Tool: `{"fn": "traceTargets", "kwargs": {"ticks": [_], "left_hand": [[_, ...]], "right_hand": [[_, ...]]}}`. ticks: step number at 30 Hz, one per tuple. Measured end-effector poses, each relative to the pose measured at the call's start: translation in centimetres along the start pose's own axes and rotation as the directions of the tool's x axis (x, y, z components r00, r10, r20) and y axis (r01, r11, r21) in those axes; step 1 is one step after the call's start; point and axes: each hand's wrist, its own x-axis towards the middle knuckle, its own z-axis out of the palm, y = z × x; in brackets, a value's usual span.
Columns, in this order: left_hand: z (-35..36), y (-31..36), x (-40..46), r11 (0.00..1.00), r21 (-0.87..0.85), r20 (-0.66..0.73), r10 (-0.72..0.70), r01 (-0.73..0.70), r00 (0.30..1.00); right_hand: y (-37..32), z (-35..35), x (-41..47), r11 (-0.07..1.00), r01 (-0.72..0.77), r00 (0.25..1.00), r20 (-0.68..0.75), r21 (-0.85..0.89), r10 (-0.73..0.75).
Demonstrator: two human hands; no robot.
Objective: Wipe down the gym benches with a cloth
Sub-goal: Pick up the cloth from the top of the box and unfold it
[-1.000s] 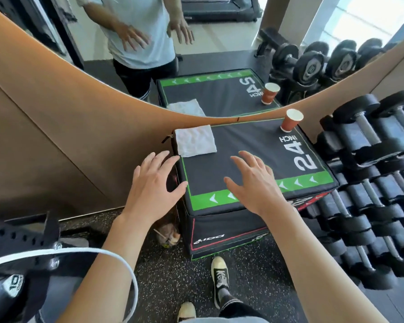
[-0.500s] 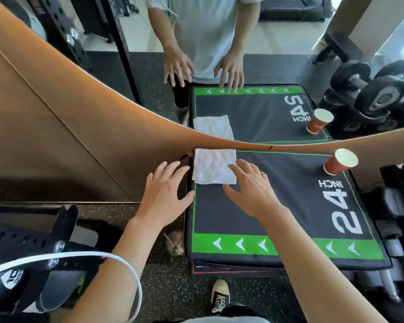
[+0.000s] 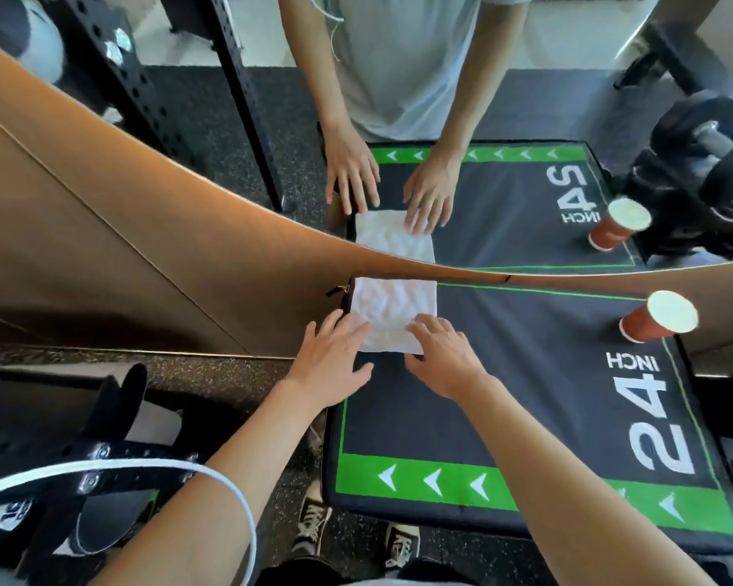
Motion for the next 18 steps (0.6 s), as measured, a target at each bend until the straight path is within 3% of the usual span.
{"fn": "traceTargets", "kwargs": {"ticks": [5, 18], "left_hand": [[1.2, -0.8, 2.4, 0.997, -0.052, 0.056, 0.067, -0.064, 0.996], [2.5, 0.0, 2.9, 0.939, -0.001, 0.159, 0.339, -0.343, 0.927]], "right_hand": [[0.5, 1.1, 0.1, 0.999, -0.027, 0.995, -0.094, 0.033, 0.030], [-1.9, 4.2, -6.1, 0.955, -0.296, 0.940, -0.168, 0.023, 0.296]]}}
